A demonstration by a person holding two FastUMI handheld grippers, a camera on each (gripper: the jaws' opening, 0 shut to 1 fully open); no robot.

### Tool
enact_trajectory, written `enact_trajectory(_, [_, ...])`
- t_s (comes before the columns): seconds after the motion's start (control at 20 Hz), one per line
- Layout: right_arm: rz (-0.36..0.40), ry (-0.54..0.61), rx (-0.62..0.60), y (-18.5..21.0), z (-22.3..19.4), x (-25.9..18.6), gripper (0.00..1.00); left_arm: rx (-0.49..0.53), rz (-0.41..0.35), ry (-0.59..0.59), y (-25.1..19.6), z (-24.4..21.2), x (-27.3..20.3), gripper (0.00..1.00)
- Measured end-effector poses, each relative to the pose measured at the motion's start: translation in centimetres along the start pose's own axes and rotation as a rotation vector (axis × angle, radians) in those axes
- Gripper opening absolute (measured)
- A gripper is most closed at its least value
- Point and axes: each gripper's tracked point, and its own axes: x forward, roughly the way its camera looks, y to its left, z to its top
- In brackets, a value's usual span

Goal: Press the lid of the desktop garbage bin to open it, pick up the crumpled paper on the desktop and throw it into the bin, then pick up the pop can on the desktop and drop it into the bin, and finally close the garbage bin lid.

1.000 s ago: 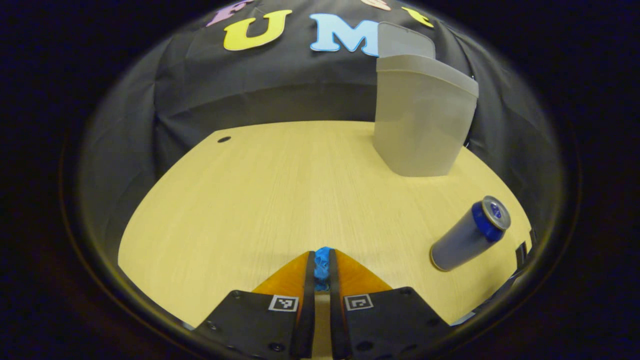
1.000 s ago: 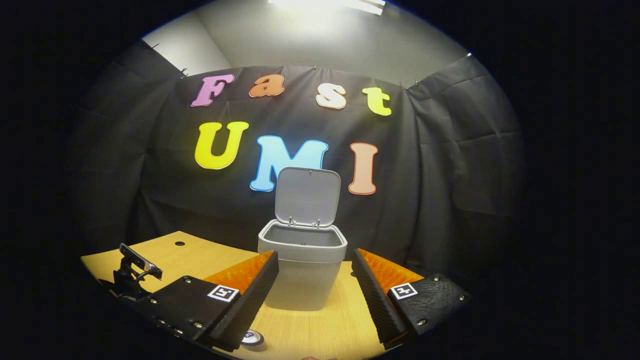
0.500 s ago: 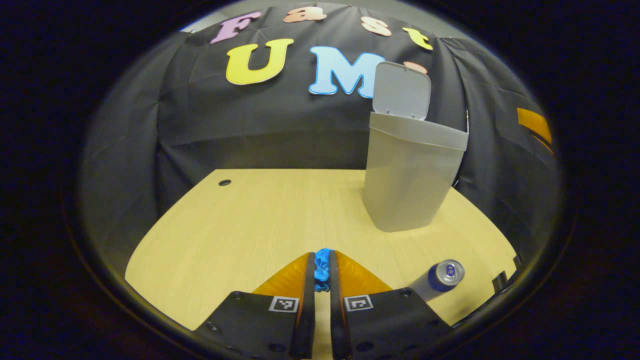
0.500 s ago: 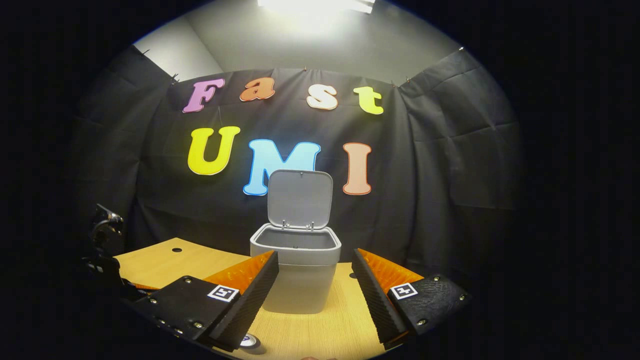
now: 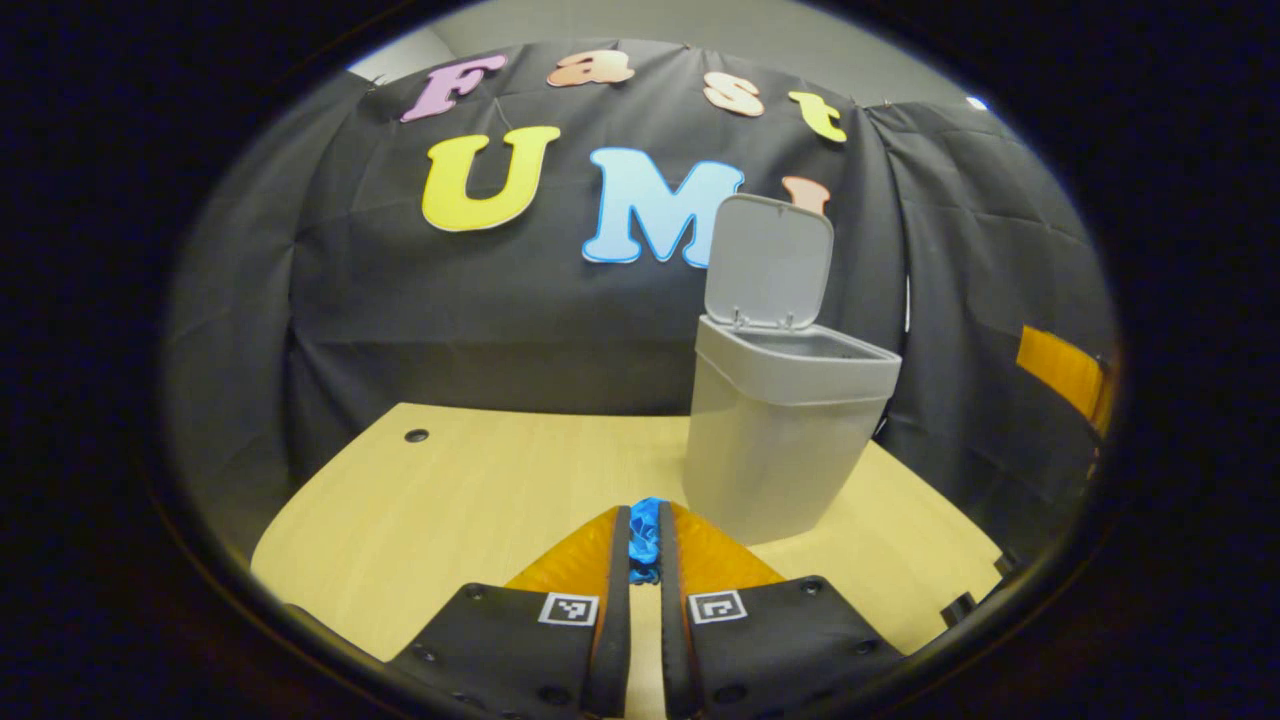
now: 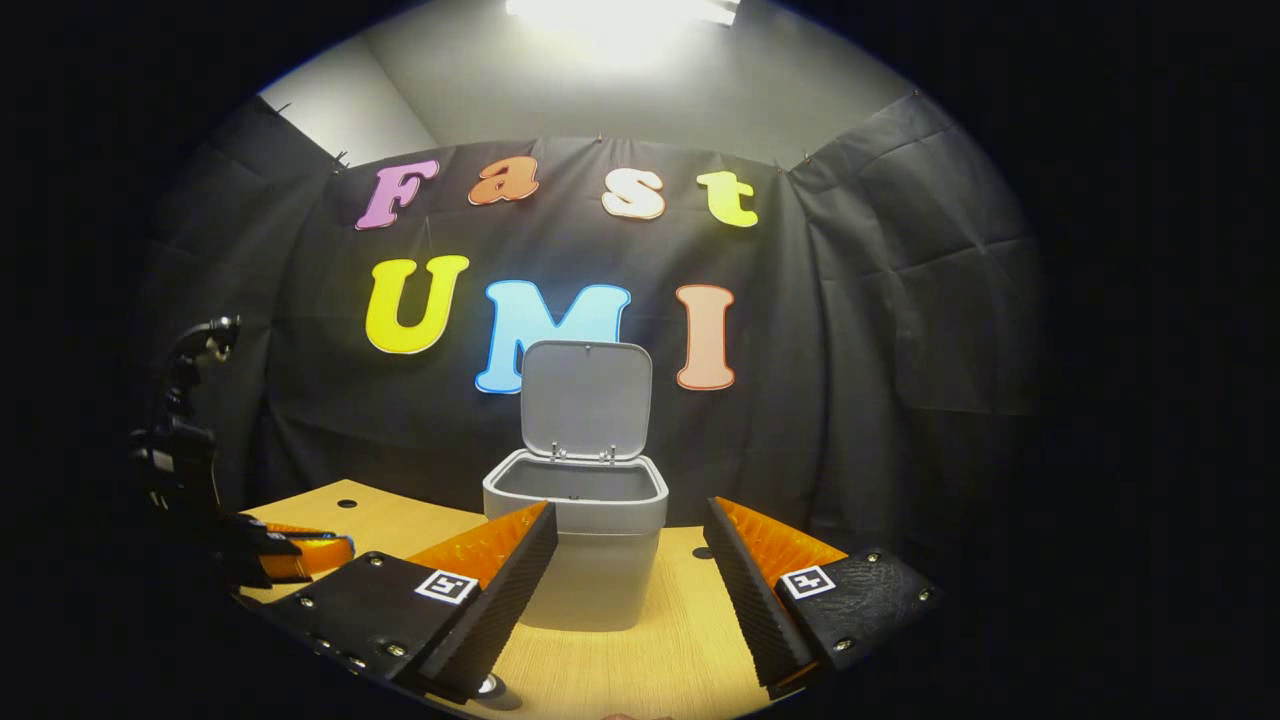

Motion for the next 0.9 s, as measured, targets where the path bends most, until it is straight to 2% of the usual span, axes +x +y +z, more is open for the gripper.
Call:
enact_trajectory(0.4, [-0.058,0.002,-0.034,-2.4,0.1,-0.2,0.94,0.001,-0.117,-0.105,-4.6,8.0,4.5,0.19])
enact_trajectory(0.9, [-0.174,0.033,-0.071,-4.7,0.0,-3.1,0.94,-0.011,-0.261,-0.171,-10.0,13.1,10.1,0.2])
